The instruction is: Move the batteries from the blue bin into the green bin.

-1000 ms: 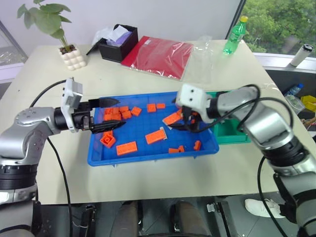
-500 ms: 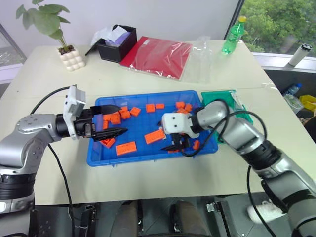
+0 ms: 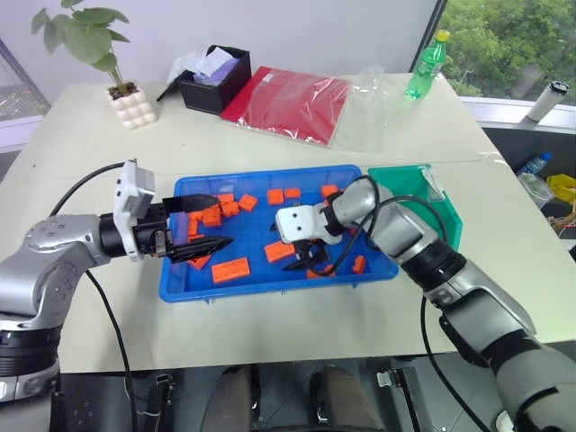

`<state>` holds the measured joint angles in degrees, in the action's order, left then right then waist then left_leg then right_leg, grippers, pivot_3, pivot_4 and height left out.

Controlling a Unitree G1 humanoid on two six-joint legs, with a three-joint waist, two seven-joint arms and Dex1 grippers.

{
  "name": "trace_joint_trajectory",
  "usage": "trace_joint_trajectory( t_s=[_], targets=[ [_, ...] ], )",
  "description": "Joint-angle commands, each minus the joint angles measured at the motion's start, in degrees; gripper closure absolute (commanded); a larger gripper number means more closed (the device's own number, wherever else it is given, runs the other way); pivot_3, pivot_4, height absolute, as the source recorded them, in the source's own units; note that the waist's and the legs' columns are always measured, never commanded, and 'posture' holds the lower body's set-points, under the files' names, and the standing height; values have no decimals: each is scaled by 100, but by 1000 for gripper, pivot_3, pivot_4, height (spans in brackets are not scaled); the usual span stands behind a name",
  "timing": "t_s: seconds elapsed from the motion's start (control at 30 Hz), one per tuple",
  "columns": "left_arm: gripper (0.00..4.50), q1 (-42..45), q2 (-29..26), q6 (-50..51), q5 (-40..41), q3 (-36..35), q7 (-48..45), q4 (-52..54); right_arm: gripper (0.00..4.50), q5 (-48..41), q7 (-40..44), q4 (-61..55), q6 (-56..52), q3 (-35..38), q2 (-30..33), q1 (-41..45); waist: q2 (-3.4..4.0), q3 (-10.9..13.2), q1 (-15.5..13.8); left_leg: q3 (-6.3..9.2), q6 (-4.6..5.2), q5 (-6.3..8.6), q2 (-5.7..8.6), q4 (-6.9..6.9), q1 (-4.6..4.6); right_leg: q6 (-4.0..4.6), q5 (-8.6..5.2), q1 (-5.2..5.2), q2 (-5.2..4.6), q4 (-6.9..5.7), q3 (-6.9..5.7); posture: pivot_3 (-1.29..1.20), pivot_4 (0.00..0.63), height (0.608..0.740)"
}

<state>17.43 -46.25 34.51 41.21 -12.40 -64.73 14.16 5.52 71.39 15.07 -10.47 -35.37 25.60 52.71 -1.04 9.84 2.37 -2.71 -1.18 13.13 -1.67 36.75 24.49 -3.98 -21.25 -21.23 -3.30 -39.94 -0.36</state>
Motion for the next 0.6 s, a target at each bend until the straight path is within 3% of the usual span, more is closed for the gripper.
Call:
trace_joint_trajectory(
  t_s=[0.03,0.1,0.17,0.23,0.33,0.37,0.6],
  targets=[
    [0,-42,-29,-40,115,-198,86,198,67,55,90,189,101,95,-148,137,0,0,3,0,0,0,0,1,0,0,0,0,0,-1,0,0,150,740],
    [0,-40,-38,-46,134,-206,117,201,67,92,85,372,133,121,-243,185,0,0,6,0,1,1,0,2,0,0,0,-1,0,-4,0,0,150,740],
    [0,-33,-49,-59,142,-203,147,199,584,134,49,578,188,153,-340,248,0,0,9,0,1,1,-1,3,0,0,0,-1,1,-5,0,0,150,740],
    [0,-25,-57,-67,150,-208,170,193,1379,171,39,705,245,180,-386,284,0,0,8,1,0,0,-1,4,-1,0,0,-1,1,-6,0,0,150,740],
    [0,-24,-60,-75,154,-218,192,188,3056,202,19,776,293,217,-412,304,0,0,0,0,0,0,0,6,0,0,0,0,0,-6,0,0,150,740],
    [0,-23,-59,-77,155,-221,200,186,3359,215,-8,775,313,241,-419,319,0,0,0,1,0,1,0,8,0,0,0,0,0,-6,0,0,150,740],
    [0,-8,-40,-121,135,-204,210,118,3359,114,82,322,-7,470,-450,496,0,0,4,1,0,1,0,8,0,0,0,0,0,-7,0,0,150,740]
  ],
)
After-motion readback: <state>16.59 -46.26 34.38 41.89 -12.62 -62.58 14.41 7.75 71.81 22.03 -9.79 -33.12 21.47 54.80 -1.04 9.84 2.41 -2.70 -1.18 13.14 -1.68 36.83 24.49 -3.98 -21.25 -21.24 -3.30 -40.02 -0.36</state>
